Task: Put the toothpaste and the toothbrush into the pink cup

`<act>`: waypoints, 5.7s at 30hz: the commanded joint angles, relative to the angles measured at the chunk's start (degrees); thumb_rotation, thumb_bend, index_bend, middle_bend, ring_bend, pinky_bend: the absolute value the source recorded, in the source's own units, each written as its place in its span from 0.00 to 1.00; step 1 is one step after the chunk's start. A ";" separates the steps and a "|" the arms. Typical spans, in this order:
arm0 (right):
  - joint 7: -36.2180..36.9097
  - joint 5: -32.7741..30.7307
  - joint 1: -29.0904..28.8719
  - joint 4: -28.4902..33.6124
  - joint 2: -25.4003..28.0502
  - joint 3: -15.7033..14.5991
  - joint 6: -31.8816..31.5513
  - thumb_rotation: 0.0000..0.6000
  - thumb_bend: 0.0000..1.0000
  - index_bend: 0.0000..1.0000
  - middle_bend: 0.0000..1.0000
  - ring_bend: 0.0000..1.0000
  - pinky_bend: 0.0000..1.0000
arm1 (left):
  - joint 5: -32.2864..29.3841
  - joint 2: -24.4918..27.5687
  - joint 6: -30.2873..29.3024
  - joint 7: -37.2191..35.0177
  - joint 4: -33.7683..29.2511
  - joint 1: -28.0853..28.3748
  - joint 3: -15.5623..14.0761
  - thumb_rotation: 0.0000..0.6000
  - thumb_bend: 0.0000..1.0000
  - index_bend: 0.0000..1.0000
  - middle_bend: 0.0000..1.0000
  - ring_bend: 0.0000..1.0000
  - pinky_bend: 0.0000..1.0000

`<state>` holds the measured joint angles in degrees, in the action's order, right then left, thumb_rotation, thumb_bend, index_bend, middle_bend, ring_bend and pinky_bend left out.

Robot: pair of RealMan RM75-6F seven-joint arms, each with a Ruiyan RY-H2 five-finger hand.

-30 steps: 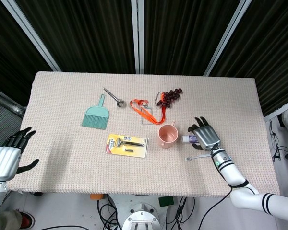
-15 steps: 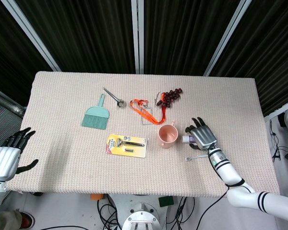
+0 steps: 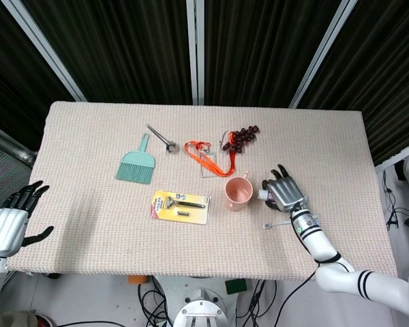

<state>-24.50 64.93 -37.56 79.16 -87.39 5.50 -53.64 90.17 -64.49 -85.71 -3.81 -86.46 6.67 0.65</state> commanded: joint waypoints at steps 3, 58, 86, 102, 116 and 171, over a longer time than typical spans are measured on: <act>3.53 2.24 2.28 3.19 3.10 0.33 -3.94 1.00 0.78 0.72 0.61 0.17 0.00 | -0.04 -0.11 0.03 -0.14 0.20 -0.03 -0.04 0.97 0.14 0.13 0.08 0.11 0.22; 54.50 23.07 2.35 -18.57 -21.27 3.61 -24.42 1.00 0.62 0.73 0.60 0.21 0.00 | 0.18 -1.82 -2.96 -4.95 5.31 -1.84 -0.03 0.96 0.15 0.13 0.08 0.11 0.22; 57.37 24.05 2.58 -23.33 -21.56 1.81 -21.73 1.00 0.46 0.43 0.43 0.06 0.00 | -0.14 -1.99 -2.02 -4.42 4.69 -1.64 0.03 0.99 0.14 0.13 0.08 0.11 0.22; 59.45 23.85 3.76 -21.62 -18.45 3.17 -24.21 1.00 0.34 0.31 0.35 0.02 0.00 | 0.06 -1.51 -1.45 -2.89 3.03 -1.20 0.08 0.99 0.14 0.13 0.08 0.11 0.22; 54.71 26.57 9.62 -9.72 -4.93 2.67 -33.38 1.00 0.34 0.23 0.29 0.00 0.00 | 0.14 -0.92 -1.71 -1.87 1.81 -1.25 0.14 0.99 0.14 0.13 0.08 0.11 0.22; 13.99 25.06 12.20 -5.96 3.44 -8.33 -9.51 1.00 0.78 0.62 0.33 0.05 0.00 | -0.54 -1.82 -0.93 -2.76 3.44 -1.33 -0.07 0.99 0.14 0.13 0.08 0.11 0.22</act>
<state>-10.54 89.96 -25.38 73.19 -83.95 -2.84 -63.13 89.63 -66.31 -86.64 -6.58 -83.02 5.33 0.59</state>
